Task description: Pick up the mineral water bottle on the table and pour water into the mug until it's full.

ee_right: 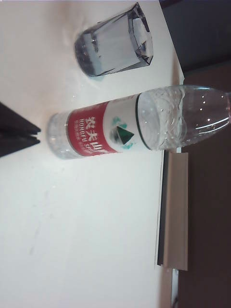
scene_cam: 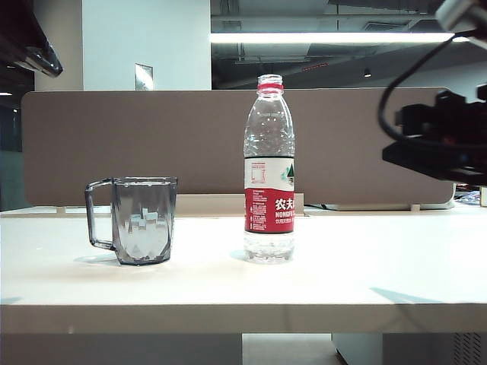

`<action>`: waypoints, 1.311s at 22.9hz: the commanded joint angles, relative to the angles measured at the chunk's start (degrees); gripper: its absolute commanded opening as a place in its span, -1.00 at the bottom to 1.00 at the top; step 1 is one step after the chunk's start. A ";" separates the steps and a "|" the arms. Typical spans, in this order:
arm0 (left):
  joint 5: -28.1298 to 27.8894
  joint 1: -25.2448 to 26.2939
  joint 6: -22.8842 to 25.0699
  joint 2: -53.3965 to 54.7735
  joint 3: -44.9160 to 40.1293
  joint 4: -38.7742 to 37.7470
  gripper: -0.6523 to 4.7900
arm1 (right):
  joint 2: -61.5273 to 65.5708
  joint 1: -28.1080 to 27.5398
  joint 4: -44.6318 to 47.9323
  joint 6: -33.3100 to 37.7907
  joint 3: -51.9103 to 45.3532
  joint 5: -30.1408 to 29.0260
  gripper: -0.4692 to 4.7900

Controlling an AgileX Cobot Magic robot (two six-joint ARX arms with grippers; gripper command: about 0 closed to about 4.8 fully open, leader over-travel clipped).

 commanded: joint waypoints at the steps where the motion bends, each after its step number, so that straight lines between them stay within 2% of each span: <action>1: 0.02 -0.07 0.26 -0.09 0.31 0.52 -0.78 | -5.57 0.07 -8.02 0.37 -0.48 -0.28 -0.84; 6: 0.02 -0.07 0.26 -0.11 0.31 0.52 -0.78 | -19.65 -0.04 -28.28 0.35 -0.46 -0.15 -0.84; 8: 0.02 -0.07 0.26 -0.11 0.31 0.50 -0.78 | -26.64 -1.44 -41.55 0.37 -0.44 -0.07 -0.84; 10: 0.02 -0.07 0.26 -0.11 0.31 0.52 -0.78 | -30.25 -3.32 -48.98 0.39 -0.44 -0.11 -0.84; 14: 0.02 -0.07 0.26 -0.11 0.31 0.52 -0.78 | -40.50 -10.56 -62.82 2.73 -0.44 -0.31 -0.84; 18: 0.02 -0.07 0.26 -0.11 0.31 0.52 -0.78 | -55.01 -21.00 -77.72 11.37 -0.42 -1.66 -0.84; 20: 0.02 -0.07 0.26 -0.11 0.31 0.52 -0.78 | -57.55 -23.34 -80.50 12.28 -0.37 -3.65 -0.84; 23: 0.04 -0.07 0.26 -0.11 0.31 0.52 -0.78 | -60.89 -26.71 -80.87 10.82 -0.42 -9.97 -0.84; 30: -0.02 -0.07 0.26 -0.11 0.31 0.52 -0.78 | -67.87 -28.74 -80.78 0.85 -0.42 -10.58 -0.84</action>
